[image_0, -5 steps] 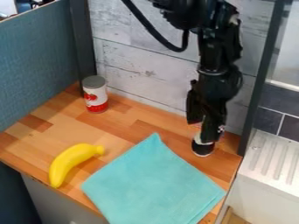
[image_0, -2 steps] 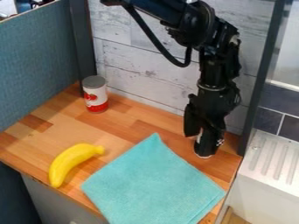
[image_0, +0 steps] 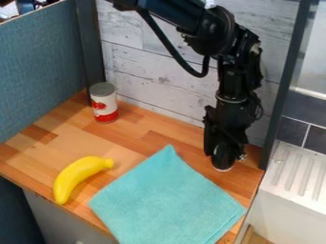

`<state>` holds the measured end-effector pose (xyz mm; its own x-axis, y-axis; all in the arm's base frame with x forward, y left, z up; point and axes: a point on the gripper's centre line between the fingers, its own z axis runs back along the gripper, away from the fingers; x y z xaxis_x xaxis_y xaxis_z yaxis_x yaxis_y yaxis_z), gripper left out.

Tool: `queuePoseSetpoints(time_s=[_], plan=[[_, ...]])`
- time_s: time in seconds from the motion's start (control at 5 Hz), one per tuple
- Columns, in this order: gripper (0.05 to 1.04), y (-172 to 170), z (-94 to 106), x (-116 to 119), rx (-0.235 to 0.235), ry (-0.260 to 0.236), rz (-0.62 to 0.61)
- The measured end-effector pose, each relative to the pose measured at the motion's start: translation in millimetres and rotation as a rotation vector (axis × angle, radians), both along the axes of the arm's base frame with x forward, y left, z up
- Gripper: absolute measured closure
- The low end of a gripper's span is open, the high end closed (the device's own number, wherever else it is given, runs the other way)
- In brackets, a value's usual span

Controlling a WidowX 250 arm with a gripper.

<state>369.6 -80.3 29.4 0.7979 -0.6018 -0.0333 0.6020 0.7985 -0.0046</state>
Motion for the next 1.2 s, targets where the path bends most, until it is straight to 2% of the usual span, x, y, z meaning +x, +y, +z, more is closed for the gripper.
queuePoseSetpoints(time_s=[0.2, 0.4, 0.6, 0.8, 1.0, 1.2], plan=[[0.632, -0.9, -0.6, 1.2, -0.005, -0.007, 0.033], [0.633, 5.7, 5.3, -12.2, 0.019, 0.018, 0.077], [0.633, 40.8, 68.8, -46.8, 0.079, -0.083, 0.227], [0.633, 90.7, 101.0, -79.2, 0.118, -0.1, 0.438], [0.633, 136.0, 104.2, -114.8, 0.125, -0.092, 0.662], [0.633, 181.3, 91.2, -130.8, 0.141, -0.061, 0.764]])
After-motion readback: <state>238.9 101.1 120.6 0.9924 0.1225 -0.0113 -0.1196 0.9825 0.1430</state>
